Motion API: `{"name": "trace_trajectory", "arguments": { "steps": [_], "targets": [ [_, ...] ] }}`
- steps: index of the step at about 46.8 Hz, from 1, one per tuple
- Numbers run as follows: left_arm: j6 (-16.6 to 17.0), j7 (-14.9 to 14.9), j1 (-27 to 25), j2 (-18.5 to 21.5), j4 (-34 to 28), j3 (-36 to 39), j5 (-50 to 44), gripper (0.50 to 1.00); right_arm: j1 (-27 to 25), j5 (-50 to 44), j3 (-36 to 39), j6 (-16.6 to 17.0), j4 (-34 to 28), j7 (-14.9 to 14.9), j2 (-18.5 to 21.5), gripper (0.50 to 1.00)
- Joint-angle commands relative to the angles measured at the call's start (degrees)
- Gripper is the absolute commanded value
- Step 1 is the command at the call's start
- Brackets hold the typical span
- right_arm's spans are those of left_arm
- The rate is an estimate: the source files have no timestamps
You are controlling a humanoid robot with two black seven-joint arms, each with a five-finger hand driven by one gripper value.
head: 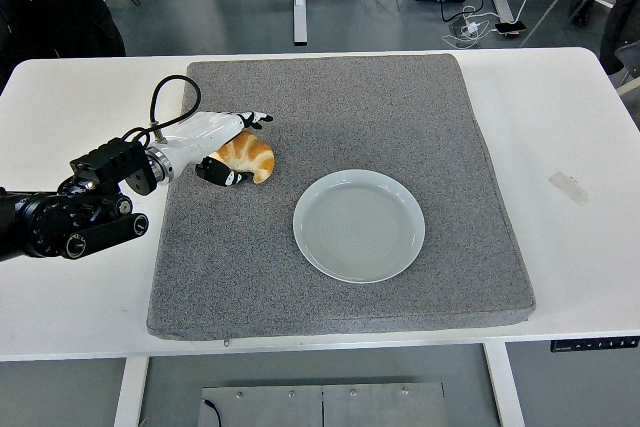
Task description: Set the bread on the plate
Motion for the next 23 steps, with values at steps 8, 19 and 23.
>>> {"name": "trace_trajectory", "arguments": {
  "steps": [8, 19, 23],
  "targets": [
    [-0.2, -0.27, 0.19, -0.1, 0.02, 0.14, 0.0, 0.79, 0.0, 0.04, 0.0, 0.02, 0.0, 0.01, 0.0, 1.0],
    [-0.55, -0.45, 0.37, -0.1, 0.02, 0.41, 0.0, 0.549, 0.0, 0.05, 0.0, -0.07, 0.0, 0.01, 0.0, 1.0],
    [-0.64, -0.45, 0.19, -0.01, 0.02, 0.23, 0.0, 0.5, 0.0, -0.04, 0.0, 0.02, 0.0, 0.01, 0.0, 1.0]
  ]
}}
